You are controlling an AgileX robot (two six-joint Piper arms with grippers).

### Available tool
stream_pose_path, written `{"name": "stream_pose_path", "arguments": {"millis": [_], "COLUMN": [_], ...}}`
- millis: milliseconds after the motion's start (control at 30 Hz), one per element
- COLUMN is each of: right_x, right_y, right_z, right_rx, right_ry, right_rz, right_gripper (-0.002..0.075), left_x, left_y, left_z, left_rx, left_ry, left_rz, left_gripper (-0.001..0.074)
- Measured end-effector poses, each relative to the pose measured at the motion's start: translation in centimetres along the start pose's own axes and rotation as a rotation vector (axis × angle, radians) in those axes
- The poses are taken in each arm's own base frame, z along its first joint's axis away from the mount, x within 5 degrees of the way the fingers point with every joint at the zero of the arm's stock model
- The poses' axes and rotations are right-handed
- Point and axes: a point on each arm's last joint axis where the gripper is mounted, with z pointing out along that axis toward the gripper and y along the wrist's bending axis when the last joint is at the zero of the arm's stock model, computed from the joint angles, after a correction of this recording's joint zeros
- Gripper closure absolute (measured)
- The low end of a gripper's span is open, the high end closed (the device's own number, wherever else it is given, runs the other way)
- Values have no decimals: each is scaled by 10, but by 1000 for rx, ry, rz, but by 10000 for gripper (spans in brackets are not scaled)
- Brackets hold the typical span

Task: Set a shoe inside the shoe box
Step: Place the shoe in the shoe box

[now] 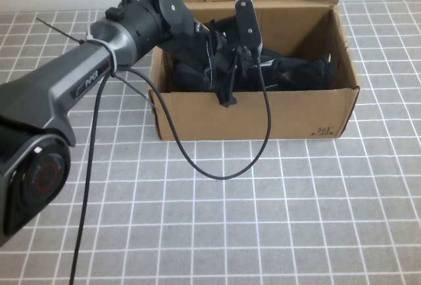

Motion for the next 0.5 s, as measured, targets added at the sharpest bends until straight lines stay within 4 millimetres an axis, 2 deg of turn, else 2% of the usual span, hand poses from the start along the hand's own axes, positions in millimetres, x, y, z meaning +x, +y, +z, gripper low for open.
{"name": "stream_pose_path", "arguments": {"millis": [300,500], "right_x": [0,0], "right_y": [0,1], "right_z": [0,0], "right_rx": [-2,-16], "right_ry": [-2,-1], "right_rz": [1,5], "right_gripper": [742,742], "left_x": [-1,-7], "left_y": [-1,3], "left_z": [-3,-18], "left_rx": [11,37], "left_ry": [6,5], "left_rz": [9,31], "left_gripper": [712,713]}}
